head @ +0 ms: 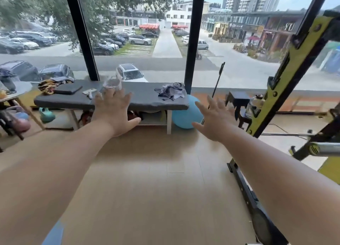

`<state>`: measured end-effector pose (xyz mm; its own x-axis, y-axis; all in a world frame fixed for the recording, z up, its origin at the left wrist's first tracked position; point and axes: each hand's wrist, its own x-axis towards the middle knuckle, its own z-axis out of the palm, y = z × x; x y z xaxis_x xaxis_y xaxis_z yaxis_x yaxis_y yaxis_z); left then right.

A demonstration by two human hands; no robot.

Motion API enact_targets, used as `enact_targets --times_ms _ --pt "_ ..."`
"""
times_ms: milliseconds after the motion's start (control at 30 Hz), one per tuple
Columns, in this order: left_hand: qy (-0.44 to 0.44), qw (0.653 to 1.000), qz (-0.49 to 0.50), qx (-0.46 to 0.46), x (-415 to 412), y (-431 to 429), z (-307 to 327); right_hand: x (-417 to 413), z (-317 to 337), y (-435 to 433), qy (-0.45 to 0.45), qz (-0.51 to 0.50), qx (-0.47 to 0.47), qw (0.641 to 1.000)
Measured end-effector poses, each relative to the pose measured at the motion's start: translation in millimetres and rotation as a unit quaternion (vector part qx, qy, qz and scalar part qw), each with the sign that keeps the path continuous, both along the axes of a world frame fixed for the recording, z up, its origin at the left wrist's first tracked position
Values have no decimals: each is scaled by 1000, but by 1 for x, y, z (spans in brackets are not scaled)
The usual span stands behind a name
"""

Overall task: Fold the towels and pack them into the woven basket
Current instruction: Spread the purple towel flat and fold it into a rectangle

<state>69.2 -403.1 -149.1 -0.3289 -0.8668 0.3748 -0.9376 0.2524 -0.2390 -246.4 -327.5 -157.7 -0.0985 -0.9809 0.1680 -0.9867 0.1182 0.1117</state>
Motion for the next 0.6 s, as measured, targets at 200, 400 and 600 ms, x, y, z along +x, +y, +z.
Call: enact_targets --times_ms 200,400,600 --pt "1 999 -7 41 -31 -115 -36 -15 -34 -116 -38 -12 32 999" --pt "6 994 -3 106 -88 -252 -78 -73 -83 -256 -80 -18 82 993" --pt "21 987 25 160 -160 -371 -103 -137 -115 -393 -84 -12 144 986"
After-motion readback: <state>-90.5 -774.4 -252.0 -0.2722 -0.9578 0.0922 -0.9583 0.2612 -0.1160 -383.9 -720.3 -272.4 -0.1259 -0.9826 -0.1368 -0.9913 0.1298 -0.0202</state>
